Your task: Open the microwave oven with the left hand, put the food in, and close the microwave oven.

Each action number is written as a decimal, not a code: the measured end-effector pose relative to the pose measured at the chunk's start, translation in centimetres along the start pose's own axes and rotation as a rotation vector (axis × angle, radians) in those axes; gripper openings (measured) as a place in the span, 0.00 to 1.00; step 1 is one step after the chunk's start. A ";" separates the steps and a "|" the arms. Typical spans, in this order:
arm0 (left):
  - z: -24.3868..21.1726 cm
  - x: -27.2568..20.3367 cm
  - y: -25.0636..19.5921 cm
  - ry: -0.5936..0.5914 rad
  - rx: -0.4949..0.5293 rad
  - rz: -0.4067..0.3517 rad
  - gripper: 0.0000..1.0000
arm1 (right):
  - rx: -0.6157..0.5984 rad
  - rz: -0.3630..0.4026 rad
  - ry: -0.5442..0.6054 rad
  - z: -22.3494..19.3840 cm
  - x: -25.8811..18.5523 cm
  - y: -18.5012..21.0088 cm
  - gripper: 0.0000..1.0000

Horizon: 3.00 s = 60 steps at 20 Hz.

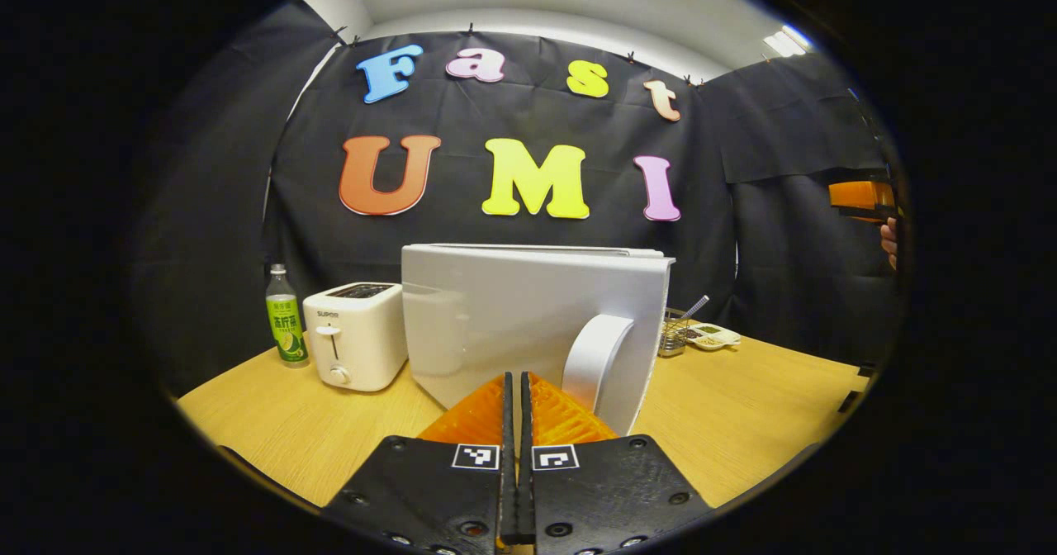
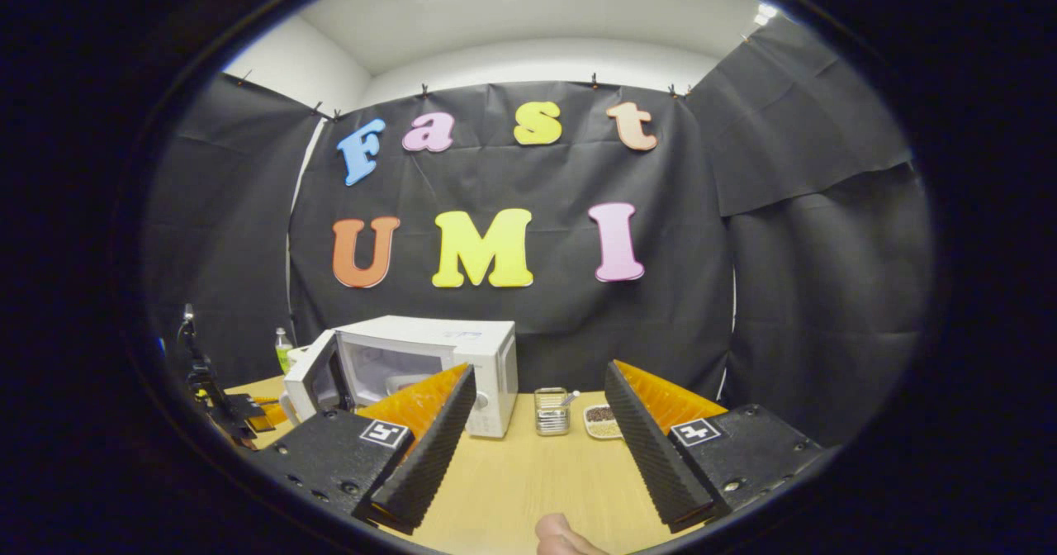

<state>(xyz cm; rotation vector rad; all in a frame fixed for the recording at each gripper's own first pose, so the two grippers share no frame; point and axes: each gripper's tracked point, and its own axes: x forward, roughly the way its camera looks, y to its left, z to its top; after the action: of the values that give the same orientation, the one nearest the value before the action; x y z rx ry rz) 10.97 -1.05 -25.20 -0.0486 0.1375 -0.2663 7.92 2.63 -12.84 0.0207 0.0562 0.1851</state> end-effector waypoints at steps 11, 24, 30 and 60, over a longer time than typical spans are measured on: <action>1.4 7.3 -6.3 -0.018 0.025 -0.092 0.00 | 0.047 0.014 0.007 2.7 -0.2 -2.5 1.00; 1.6 17.6 -9.0 -0.019 0.021 -0.057 0.00 | 0.072 -0.022 0.003 2.8 1.3 -6.4 0.92; 2.1 22.1 -8.4 -0.012 -0.062 0.005 0.00 | 0.114 -0.028 -0.004 2.6 2.6 -6.8 0.91; 7.3 5.4 -9.4 0.067 -0.020 0.086 0.96 | 0.057 -0.033 0.052 2.1 -7.2 -0.6 1.00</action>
<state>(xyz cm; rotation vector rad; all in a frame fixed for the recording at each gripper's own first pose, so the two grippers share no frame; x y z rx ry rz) 14.76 -11.31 -18.02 -0.0535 0.2083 -0.1811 1.04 0.63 -10.40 0.0722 0.1139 0.1507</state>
